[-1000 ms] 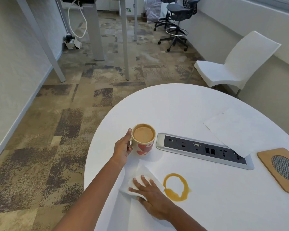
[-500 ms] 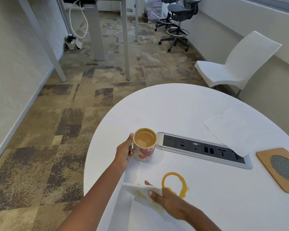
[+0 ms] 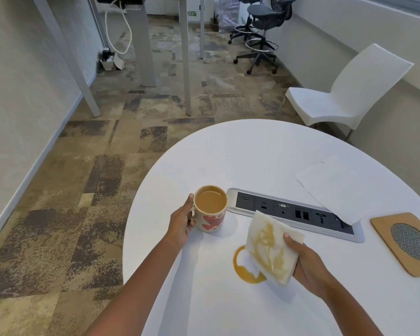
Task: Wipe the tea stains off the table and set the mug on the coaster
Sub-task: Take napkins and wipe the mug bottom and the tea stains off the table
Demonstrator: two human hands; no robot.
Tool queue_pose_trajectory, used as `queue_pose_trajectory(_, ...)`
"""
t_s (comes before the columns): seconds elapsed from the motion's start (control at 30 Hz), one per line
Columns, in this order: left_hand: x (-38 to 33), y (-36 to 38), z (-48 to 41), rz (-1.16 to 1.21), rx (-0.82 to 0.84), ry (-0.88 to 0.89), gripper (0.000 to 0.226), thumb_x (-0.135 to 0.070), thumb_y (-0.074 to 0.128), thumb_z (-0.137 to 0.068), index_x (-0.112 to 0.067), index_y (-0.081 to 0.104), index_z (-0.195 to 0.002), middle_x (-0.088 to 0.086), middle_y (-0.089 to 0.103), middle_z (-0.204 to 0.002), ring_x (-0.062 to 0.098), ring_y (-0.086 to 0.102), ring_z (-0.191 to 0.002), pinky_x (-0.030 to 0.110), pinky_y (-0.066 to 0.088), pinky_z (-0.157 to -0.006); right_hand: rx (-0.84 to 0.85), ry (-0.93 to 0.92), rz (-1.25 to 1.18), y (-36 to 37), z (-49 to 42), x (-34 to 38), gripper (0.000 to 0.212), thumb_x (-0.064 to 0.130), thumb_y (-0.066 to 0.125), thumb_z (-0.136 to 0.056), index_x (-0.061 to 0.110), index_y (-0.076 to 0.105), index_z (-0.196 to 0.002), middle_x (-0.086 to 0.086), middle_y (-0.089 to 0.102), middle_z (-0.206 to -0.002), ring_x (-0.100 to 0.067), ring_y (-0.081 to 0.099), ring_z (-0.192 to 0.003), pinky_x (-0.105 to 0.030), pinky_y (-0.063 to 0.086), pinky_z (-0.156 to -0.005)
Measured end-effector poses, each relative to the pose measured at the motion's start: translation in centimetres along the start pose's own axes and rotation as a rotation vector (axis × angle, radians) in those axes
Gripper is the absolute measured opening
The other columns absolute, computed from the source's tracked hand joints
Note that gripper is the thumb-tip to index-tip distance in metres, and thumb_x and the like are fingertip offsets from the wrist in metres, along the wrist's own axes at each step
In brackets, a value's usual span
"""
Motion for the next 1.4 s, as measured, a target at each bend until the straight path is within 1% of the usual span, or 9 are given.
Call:
queue_pose_trajectory(0.13,0.3,0.2,0.5,0.003,-0.012,-0.001,0.029,-0.040,0.055,-0.088,-0.022,0.049,-0.065,-0.002,0.036,-0.065,0.012,0.034,-0.058,0.019,0.032,-0.057,-0.077,-0.068,-0.056,-1.5,0.5,0.8,0.049,0.037,0.066,-0.071,0.007,0.058,-0.110,-0.005,0.077,-0.084,-0.020,0.074,-0.074,-0.031,0.061,-0.058)
queue_pose_trajectory(0.23,0.6,0.2,0.7,0.002,-0.025,-0.006,0.031,-0.041,0.056,-0.087,-0.022,0.049,-0.064,-0.001,0.033,-0.063,0.011,0.031,-0.057,0.018,0.030,-0.055,-0.128,-0.096,-0.069,-2.7,0.7,1.0,0.024,0.025,0.044,-0.092,0.010,0.059,-0.105,-0.001,0.077,-0.077,-0.015,0.073,-0.069,-0.027,0.060,-0.057)
queue_pose_trajectory(0.53,1.8,0.0,1.3,-0.033,-0.050,0.034,0.031,-0.045,0.053,-0.087,-0.022,0.049,-0.067,-0.001,0.032,-0.063,0.010,0.029,-0.057,0.019,0.029,-0.055,-0.177,-0.090,-0.013,-4.0,1.5,0.9,0.023,0.023,0.037,-0.097,0.016,0.059,-0.094,0.004,0.077,-0.070,-0.011,0.073,-0.065,-0.025,0.059,-0.056)
queue_pose_trajectory(0.77,1.9,0.1,1.6,-0.040,-0.138,0.119,0.040,-0.041,0.056,-0.088,-0.017,0.042,-0.059,-0.001,0.036,-0.051,0.008,0.032,-0.038,0.022,0.034,-0.052,-0.223,-0.087,0.068,-4.0,2.1,0.7,0.024,0.021,0.036,-0.098,0.016,0.058,-0.090,-0.006,0.067,-0.089,-0.022,0.061,-0.085,-0.034,0.047,-0.078)
queue_pose_trajectory(0.9,2.3,0.3,1.7,-0.062,-0.268,0.218,0.038,-0.033,0.039,-0.097,-0.012,0.048,-0.066,0.009,0.049,-0.068,0.024,0.048,-0.061,0.031,0.045,-0.059,-0.223,-0.091,0.107,-4.4,2.3,0.6,0.026,0.022,0.035,-0.098,0.016,0.058,-0.089,-0.007,0.065,-0.091,-0.023,0.060,-0.085,-0.034,0.046,-0.080)
queue_pose_trajectory(1.0,3.2,-0.1,2.2,-0.316,-0.465,0.301,0.031,-0.019,0.033,-0.097,0.000,0.057,-0.101,0.024,0.057,-0.106,0.041,0.056,-0.102,0.044,0.048,-0.088,-0.209,-0.100,0.129,-5.0,2.4,0.6,0.027,0.024,0.034,-0.098,0.013,0.059,-0.095,-0.008,0.065,-0.093,-0.024,0.061,-0.086,-0.035,0.047,-0.082)
queue_pose_trajectory(1.07,4.2,-0.3,3.2,-0.552,-0.531,0.365,0.031,-0.013,0.035,-0.097,0.006,0.053,-0.114,0.030,0.051,-0.120,0.044,0.051,-0.110,0.045,0.042,-0.095,-0.215,-0.114,0.126,-5.5,2.3,0.6,0.027,0.025,0.034,-0.098,0.010,0.055,-0.104,-0.007,0.064,-0.094,-0.025,0.061,-0.089,-0.035,0.047,-0.081)
queue_pose_trajectory(1.3,11.0,-1.0,6.1,-1.126,-0.385,0.615,0.029,-0.007,0.053,-0.089,0.005,0.059,-0.115,0.027,0.060,-0.121,0.043,0.057,-0.114,0.052,0.047,-0.095,-0.470,-0.363,0.673,-5.2,0.8,1.4,0.043,0.029,0.029,-0.099,0.004,0.045,-0.130,-0.015,0.057,-0.105,-0.031,0.054,-0.098,-0.033,0.041,-0.078)
queue_pose_trajectory(1.4,13.3,-0.7,6.3,-1.281,-0.269,0.509,0.043,-0.024,0.034,-0.094,0.001,0.068,-0.104,0.024,0.069,-0.108,0.039,0.068,-0.096,0.054,0.055,-0.072,-0.369,-0.485,0.937,-4.4,-0.7,1.0,0.044,0.023,0.029,-0.100,0.012,0.029,-0.143,-0.009,0.039,-0.145,-0.026,0.030,-0.139,-0.037,0.027,-0.110)
Point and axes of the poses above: each hand's wrist, its own z-axis away from the middle knuckle, its own y-axis out of the palm, x = y × z, the point moved 1 cm from there along -z, towards the middle knuckle
